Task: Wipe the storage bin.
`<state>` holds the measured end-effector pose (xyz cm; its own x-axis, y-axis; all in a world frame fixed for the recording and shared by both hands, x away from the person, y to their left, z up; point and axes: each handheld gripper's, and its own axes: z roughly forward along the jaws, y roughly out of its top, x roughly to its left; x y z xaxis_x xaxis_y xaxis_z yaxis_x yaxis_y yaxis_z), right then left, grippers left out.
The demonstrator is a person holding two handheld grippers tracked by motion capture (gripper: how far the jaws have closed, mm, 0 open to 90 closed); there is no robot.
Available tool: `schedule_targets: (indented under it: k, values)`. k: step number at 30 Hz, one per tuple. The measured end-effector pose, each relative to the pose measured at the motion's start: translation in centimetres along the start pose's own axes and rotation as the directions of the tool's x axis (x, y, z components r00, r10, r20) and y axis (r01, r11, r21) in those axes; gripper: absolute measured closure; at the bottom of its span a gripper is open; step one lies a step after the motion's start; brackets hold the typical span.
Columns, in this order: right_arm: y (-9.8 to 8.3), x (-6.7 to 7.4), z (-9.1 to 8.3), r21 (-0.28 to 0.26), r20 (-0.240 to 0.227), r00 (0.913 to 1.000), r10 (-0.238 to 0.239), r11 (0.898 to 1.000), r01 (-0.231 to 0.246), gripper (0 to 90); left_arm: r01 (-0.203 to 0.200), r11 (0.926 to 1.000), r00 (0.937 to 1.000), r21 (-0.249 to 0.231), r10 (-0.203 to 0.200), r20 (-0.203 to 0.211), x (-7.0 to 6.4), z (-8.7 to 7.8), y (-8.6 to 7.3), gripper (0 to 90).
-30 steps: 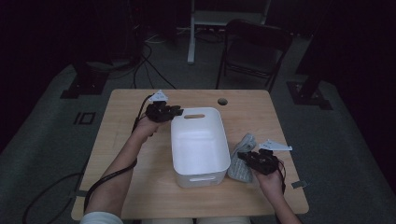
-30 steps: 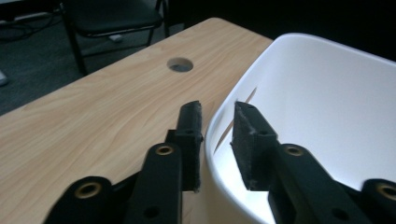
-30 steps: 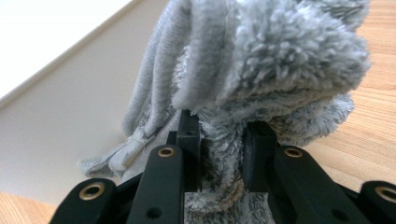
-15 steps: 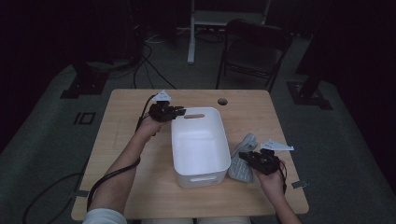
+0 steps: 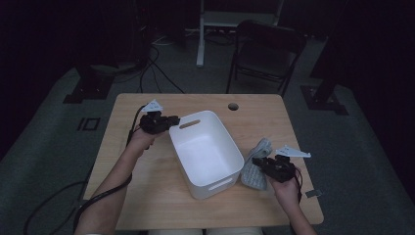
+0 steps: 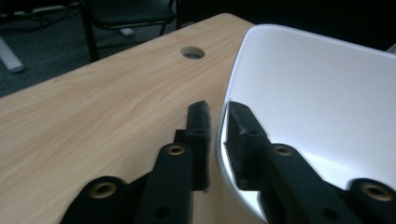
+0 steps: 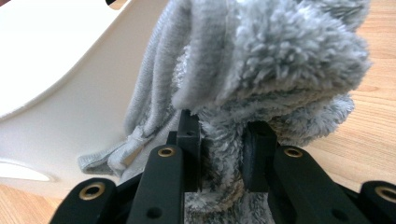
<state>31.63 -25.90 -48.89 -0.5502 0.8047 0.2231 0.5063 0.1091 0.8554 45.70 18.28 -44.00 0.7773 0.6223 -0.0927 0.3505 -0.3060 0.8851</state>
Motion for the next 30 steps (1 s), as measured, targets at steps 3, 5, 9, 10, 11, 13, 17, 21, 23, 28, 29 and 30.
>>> schedule_targets:
  k: [3, 5, 9, 10, 11, 13, 17, 21, 23, 28, 29, 30]
  values:
    - [0.0, 0.0, -0.1, -0.001, 0.001, 1.0000, -0.002, 1.000, 0.002, 73.0, -0.019, 0.9996, 0.9995, 0.020, 0.019, 0.026, 0.1, 0.6, 0.4, 75.4]
    - [-0.1, -0.1, -0.1, -0.001, 0.001, 1.0000, 0.001, 1.000, -0.001, 73.0, -0.028, 0.9987, 0.9991, 0.043, 0.027, 0.032, 0.0, 1.3, 0.6, 75.4]
    - [-0.2, -0.2, -0.1, 0.002, 0.003, 1.0000, 0.003, 1.000, -0.003, 73.0, -0.021, 0.9988, 0.9996, 0.043, 0.020, 0.018, 0.1, 1.7, 0.7, 82.1]
    - [-0.2, -0.2, -0.1, 0.002, 0.004, 1.0000, 0.003, 1.000, -0.003, 73.0, -0.021, 0.9990, 0.9997, 0.039, 0.021, 0.013, 0.0, 1.6, 0.6, 82.3]
    - [-0.2, -0.2, -0.2, 0.002, 0.004, 1.0000, 0.004, 1.000, -0.004, 73.0, -0.019, 0.9992, 0.9998, 0.036, 0.018, 0.010, 0.0, 1.6, 0.6, 82.9]
    - [-0.3, -0.3, -0.2, 0.002, 0.006, 1.0000, 0.005, 1.000, -0.005, 73.0, -0.019, 0.9993, 0.9998, 0.033, 0.019, -0.004, -0.2, 1.2, 0.4, 83.9]
    - [-0.2, -0.3, -0.3, 0.000, 0.011, 0.9999, 0.006, 1.000, -0.006, 73.0, -0.003, 0.9996, 0.9995, 0.028, 0.004, -0.032, -0.2, 0.1, -0.3, 86.3]
    - [-0.1, -0.2, -0.3, -0.002, 0.011, 0.9999, 0.005, 1.000, -0.005, 73.0, 0.026, 0.9995, 0.9959, 0.019, -0.024, -0.087, -0.3, -1.3, -1.0, 87.8]
    - [-0.1, -0.1, -0.3, -0.002, 0.008, 1.0000, 0.002, 1.000, -0.002, 73.0, 0.039, 0.9990, 0.9911, 0.020, -0.036, -0.128, -0.4, -1.8, -1.2, 87.9]
    - [0.0, 0.2, -0.1, -0.002, 0.003, 1.0000, -0.004, 1.000, 0.004, 73.1, 0.028, 0.9990, 0.9862, 0.035, -0.022, -0.164, -0.9, -2.3, -1.4, 87.4]
    - [0.0, 0.2, -0.1, 0.000, 0.002, 1.0000, -0.003, 1.000, 0.003, 73.0, 0.034, 0.9989, 0.9875, 0.033, -0.029, -0.155, -0.8, -2.3, -1.4, 87.2]
    - [0.0, 0.2, 0.0, 0.001, 0.000, 1.0000, -0.004, 1.000, 0.004, 73.0, 0.036, 0.9988, 0.9888, 0.033, -0.031, -0.146, -0.7, -2.2, -1.4, 84.1]
